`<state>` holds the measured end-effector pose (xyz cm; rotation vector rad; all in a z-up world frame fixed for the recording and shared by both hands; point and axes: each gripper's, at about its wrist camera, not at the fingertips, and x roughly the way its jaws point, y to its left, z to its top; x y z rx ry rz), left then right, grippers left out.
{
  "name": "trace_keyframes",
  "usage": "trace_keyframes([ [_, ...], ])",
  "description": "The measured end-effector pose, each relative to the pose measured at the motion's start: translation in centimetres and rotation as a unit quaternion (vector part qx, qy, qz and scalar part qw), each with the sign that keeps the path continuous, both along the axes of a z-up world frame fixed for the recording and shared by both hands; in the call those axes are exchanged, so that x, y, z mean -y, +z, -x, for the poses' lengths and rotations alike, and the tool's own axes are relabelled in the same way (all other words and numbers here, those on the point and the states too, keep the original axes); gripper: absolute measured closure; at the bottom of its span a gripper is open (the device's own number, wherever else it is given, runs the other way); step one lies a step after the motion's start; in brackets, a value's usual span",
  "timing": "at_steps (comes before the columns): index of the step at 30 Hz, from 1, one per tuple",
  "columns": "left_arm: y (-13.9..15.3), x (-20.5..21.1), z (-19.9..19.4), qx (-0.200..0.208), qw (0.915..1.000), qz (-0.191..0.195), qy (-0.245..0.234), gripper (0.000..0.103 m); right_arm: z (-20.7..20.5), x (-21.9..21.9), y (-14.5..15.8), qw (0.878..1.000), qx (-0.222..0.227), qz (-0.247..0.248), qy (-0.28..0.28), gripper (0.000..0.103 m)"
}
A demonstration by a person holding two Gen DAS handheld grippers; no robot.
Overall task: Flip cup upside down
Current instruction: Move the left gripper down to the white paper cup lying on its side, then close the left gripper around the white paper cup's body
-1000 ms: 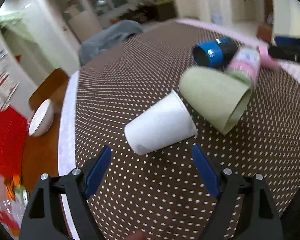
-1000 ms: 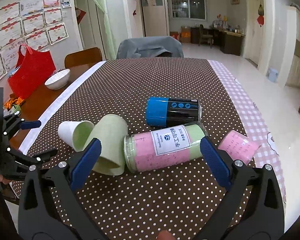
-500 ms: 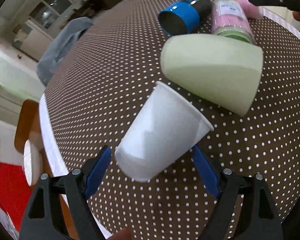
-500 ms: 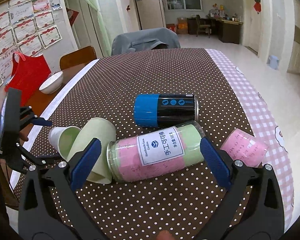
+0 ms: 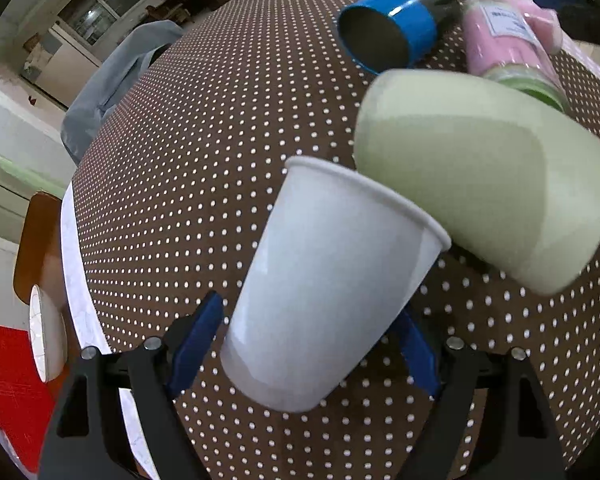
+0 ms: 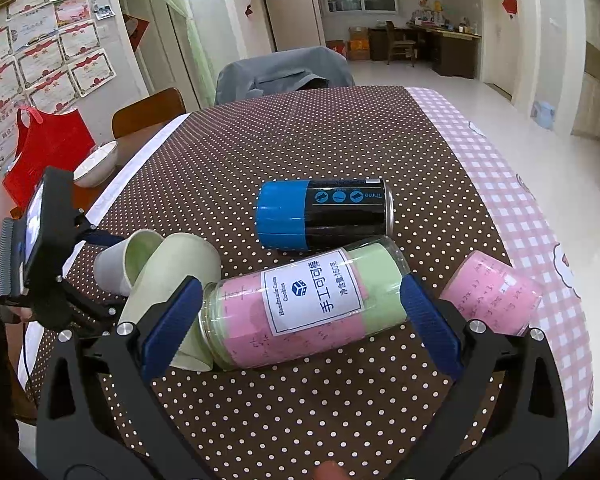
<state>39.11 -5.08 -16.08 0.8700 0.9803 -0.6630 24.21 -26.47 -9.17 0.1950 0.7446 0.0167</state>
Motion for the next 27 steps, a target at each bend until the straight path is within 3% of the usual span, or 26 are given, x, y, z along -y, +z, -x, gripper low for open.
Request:
trace_keyframes([
  [7,0.1,0.1,-0.4,0.022,0.9991,0.014,0.035,0.04,0.3,0.0,-0.1,1.0,-0.001,-0.001,-0.002,0.006],
  [17,2.5,-3.2,1.6,0.041,0.9887,0.072,0.124,0.042,2.5,-0.6,0.7,1.0,0.014,-0.002,0.004,0.006],
  [27,6.5,-2.7,8.9,0.094,0.9826,0.102,0.124,0.042,6.6,-0.7,2.2,0.999,0.047,-0.001,0.008,0.006],
])
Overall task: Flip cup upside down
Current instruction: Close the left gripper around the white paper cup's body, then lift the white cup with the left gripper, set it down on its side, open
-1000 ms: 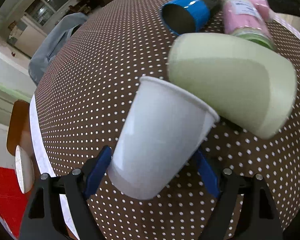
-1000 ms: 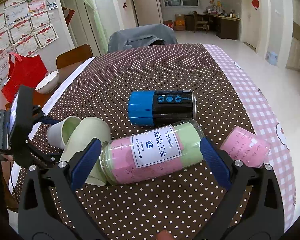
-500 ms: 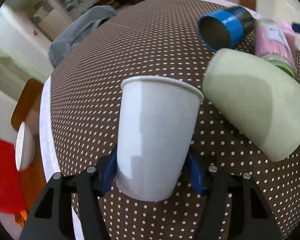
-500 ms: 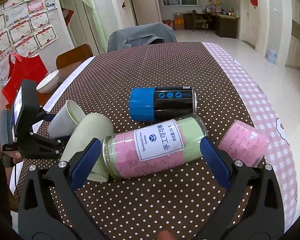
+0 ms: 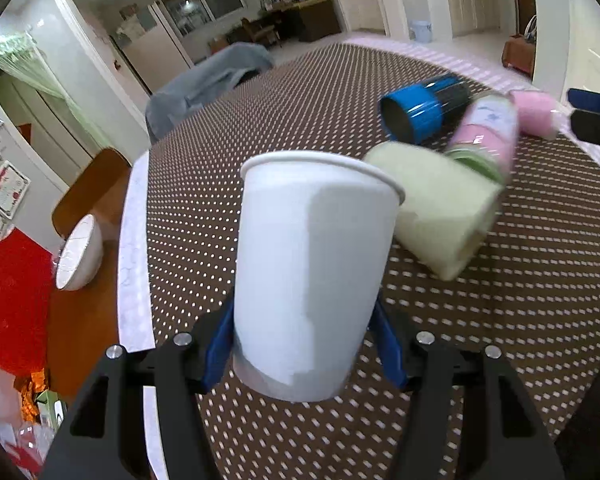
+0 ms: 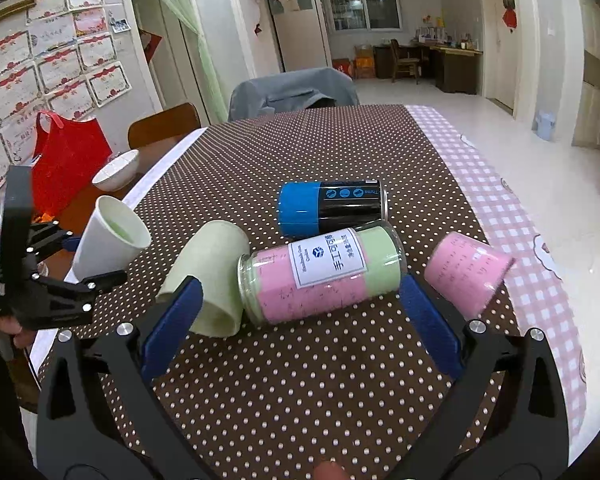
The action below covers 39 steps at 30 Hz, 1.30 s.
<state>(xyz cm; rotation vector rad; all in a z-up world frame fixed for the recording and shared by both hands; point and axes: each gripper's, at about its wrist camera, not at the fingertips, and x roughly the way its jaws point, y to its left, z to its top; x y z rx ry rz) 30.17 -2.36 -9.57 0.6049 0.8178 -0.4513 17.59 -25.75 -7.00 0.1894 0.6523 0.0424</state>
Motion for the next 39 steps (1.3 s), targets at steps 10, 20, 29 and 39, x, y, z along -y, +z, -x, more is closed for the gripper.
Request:
trace_keyframes([
  [10,1.8,1.5,9.8,0.04,0.9986,0.016,-0.032,0.042,5.3,0.5,0.1,1.0,0.026,-0.009,-0.001,0.006],
  [20,-0.8,5.0,13.2,0.012,0.9968,0.01,-0.079,0.042,8.7,1.6,-0.6,0.999,0.032,-0.016,-0.015,0.006],
  [29,-3.0,7.6,13.5,-0.013,0.9944,0.003,-0.105,0.041,9.6,2.7,-1.4,0.999,0.028,-0.026,-0.027,0.006],
  [39,-5.4,9.4,12.6,-0.014,0.9948,-0.014,-0.1,0.033,10.0,3.6,-1.9,0.999,0.022,-0.033,-0.033,0.006],
])
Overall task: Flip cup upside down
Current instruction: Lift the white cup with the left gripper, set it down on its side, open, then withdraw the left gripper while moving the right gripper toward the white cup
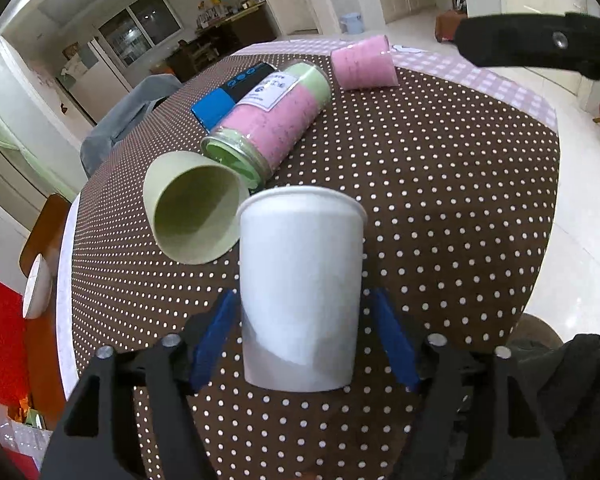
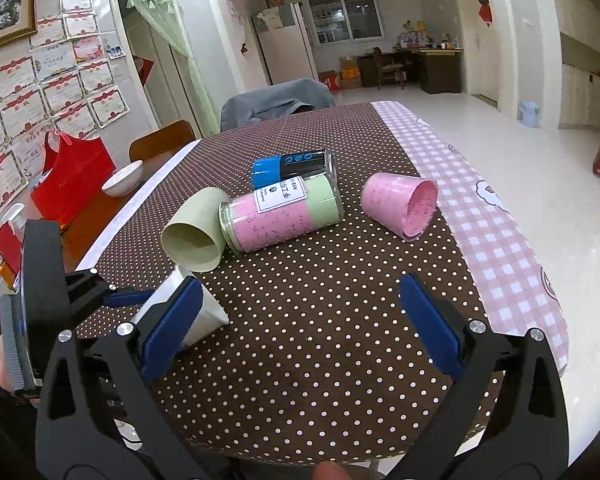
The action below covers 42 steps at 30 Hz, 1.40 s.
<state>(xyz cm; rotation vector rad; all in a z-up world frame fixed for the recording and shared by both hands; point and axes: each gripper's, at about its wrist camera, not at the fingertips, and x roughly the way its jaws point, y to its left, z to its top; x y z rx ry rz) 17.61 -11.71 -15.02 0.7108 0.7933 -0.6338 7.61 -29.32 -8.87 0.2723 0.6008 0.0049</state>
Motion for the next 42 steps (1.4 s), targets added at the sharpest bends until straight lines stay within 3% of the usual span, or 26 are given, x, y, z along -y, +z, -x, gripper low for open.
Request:
trace_keyframes([
  [8,2.2,-1.0,0.7,0.031,0.9985,0.042,0.018,0.033,0.3,0.0,0.2,1.0,0.003,-0.001,0.001,0.006],
  [20,6.5,-4.4,3.6,0.095,0.9859,0.112,0.079,0.033,1.4,-1.1,1.8,1.0,0.024,-0.002,0.012,0.006],
  [42,12.3,-10.6,10.8,0.178,0.9369,0.216,0.209,0.033,4.3,-4.7,6.3,0.993,0.1,0.03,0.053,0.006],
])
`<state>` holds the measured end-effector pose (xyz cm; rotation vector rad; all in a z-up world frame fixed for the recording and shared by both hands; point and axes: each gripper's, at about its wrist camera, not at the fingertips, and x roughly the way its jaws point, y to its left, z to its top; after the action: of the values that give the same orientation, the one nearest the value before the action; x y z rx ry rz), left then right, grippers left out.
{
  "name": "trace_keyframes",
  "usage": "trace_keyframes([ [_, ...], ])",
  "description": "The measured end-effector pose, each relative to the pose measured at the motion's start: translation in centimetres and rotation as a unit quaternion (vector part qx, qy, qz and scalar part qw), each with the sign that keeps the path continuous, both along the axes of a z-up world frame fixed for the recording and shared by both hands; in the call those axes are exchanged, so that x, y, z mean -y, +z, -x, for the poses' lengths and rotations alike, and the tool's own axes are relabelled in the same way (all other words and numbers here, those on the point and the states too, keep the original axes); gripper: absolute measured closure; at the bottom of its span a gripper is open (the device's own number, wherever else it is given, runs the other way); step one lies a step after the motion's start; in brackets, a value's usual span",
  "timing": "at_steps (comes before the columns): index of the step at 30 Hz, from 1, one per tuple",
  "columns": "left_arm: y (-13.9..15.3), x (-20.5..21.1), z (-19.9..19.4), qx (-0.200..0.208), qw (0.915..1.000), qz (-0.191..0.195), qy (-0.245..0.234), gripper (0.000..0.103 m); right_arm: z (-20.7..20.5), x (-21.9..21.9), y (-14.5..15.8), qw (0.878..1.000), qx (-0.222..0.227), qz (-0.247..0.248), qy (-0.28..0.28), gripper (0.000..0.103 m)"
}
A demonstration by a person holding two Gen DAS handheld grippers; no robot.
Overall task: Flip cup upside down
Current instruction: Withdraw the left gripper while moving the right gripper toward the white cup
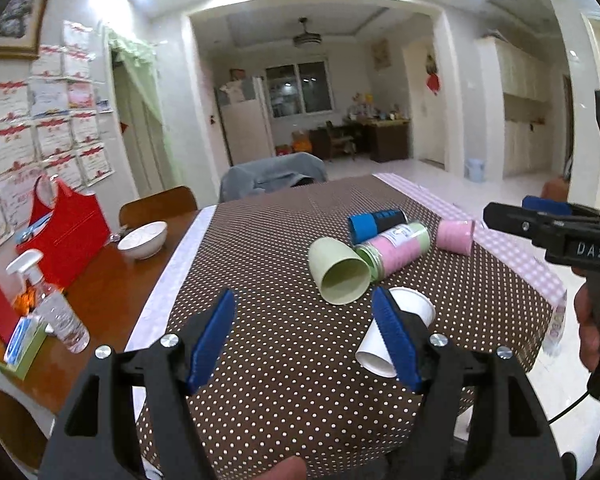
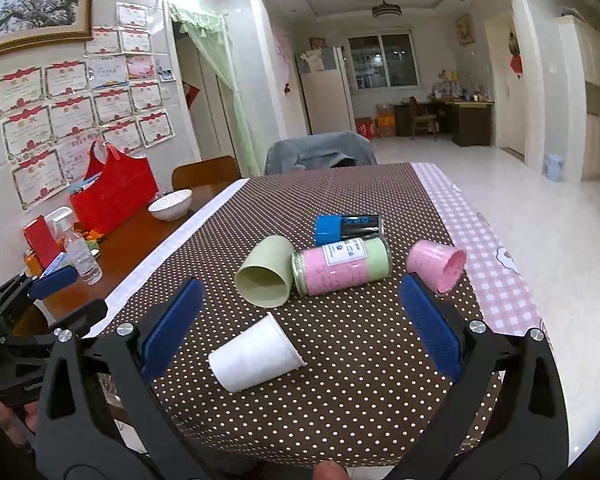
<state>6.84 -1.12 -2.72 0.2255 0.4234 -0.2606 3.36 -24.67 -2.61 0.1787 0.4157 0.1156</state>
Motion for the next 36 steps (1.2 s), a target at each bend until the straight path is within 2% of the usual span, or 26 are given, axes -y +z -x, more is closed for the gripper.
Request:
trace_keyframes([
  [8,0.3,-1.7,1.3,-0.001,0.9983,0.038,0.045,0.033,0.6,-0.8,0.8,1.0,0.016,0.005,0.012,0.006],
  [11,0.2,-2.2,1.6,-0.003,0.9976,0.044,0.053,0.033,0.7,-1.3,0.9,0.999,0.016,0.006,0.038,0.006],
  [19,0.0,-2.7,1.9,-0.006,0.9969,0.053,0.058,0.033,1.2,-2.7,0.9,0.996,0.018,0.005,0.088,0.006],
  [25,-0.4,-2.5,1.7,-0.013,0.9969,0.054,0.055,0.033,0.7,-2.1,0.8,0.995,0.002,-0.004,0.098,0.006],
  [32,-1.4,-2.5,0.8,-0.027,0.9961,0.061,0.058,0.033,-0.6,-2.5,1.6,0.986,0.018,0.056,0.153,0.006],
  [36,-2.4,-2.7,-0.2,-0.041,0.9949,0.065,0.066,0.033,-1.8,-3.7,1.1,0.971,0.035,0.133,0.195,0.006],
])
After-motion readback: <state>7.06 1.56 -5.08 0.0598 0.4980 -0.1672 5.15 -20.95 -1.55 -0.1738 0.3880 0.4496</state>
